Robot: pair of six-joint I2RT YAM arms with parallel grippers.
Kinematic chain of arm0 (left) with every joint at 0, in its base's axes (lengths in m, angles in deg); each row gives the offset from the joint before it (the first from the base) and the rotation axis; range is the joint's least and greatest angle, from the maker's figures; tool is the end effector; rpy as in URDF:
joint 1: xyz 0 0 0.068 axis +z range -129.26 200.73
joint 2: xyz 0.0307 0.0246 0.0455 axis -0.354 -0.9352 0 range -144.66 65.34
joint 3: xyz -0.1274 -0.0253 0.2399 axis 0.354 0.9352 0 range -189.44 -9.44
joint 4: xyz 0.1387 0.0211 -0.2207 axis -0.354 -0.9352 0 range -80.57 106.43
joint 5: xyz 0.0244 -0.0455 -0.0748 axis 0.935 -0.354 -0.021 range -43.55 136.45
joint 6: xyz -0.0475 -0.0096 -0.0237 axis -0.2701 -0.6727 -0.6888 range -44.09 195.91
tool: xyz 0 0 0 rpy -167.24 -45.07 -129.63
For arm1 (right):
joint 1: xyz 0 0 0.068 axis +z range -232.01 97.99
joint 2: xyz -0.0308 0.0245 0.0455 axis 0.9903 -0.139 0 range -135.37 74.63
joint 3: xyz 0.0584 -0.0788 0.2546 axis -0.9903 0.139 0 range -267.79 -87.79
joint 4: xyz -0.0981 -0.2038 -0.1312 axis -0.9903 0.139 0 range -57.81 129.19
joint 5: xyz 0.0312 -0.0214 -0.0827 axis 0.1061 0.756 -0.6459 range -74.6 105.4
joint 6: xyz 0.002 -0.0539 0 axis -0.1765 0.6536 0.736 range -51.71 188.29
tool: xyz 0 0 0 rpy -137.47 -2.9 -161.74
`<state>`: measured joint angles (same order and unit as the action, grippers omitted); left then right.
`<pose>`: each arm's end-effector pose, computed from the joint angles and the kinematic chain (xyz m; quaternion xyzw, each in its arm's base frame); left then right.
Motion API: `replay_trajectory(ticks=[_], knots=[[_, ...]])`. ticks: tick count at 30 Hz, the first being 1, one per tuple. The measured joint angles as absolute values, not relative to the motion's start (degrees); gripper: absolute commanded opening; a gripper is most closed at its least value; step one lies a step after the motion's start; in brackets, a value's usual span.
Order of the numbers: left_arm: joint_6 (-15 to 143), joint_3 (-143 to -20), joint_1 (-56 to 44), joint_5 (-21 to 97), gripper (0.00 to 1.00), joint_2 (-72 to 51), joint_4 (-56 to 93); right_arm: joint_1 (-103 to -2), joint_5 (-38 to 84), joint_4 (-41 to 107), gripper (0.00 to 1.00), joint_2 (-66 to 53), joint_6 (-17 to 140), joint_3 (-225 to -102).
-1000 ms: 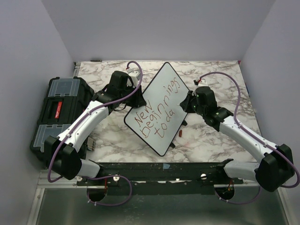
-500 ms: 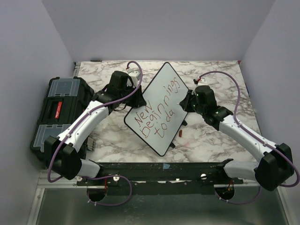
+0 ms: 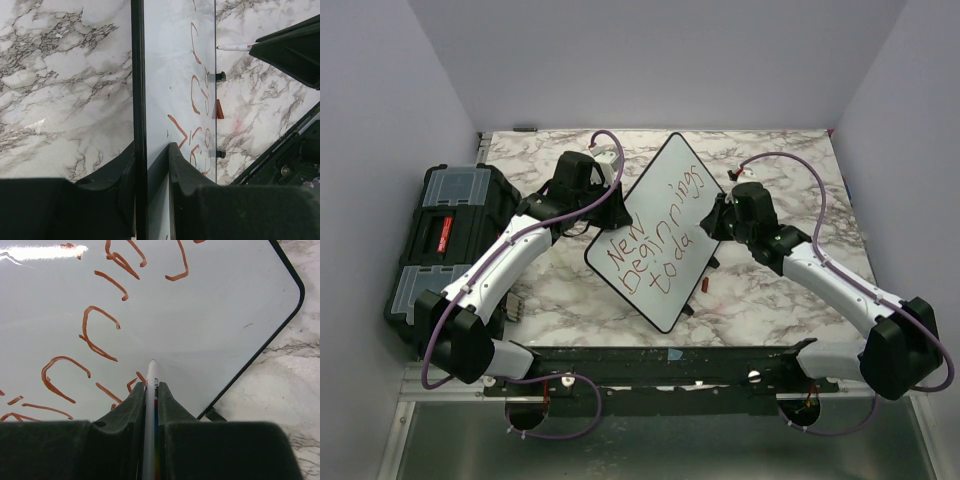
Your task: Write a sentence on the whiteboard
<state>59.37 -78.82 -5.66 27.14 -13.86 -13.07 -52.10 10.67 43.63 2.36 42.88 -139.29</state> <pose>0.2684 -0.1463 0.3220 0.1481 0.8815 -0.2954 0.3372 0.2464 0.1384 0.2759 -0.0144 0.8749 0.1921 0.4443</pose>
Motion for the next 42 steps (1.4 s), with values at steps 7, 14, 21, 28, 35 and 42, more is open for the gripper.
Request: replay_trajectory(ticks=[7,14,21,28,35,42], knots=[[59.4,-78.8,-5.7,27.1,0.0,-13.9,-13.1,-52.1,12.2,42.4,0.01,0.2,42.9,-139.4],[59.4,-78.8,-5.7,27.1,0.0,-13.9,-13.1,-52.1,13.2,41.6,0.01,-0.8,42.8,-139.7],[59.4,-78.8,-5.7,27.1,0.0,-13.9,-13.1,-52.1,13.8,40.4,0.01,-0.7,42.7,-138.5],[59.4,-78.8,-5.7,27.4,0.0,-13.9,-13.2,-52.1,13.8,39.2,0.01,-0.5,42.7,-136.7],[59.4,-78.8,-5.7,27.4,0.0,-13.9,-13.3,-52.1,13.5,38.7,0.01,0.8,42.7,-134.4],[59.4,-78.8,-5.7,27.4,0.0,-13.9,-13.3,-52.1,13.1,38.7,0.01,0.8,42.7,-134.3]])
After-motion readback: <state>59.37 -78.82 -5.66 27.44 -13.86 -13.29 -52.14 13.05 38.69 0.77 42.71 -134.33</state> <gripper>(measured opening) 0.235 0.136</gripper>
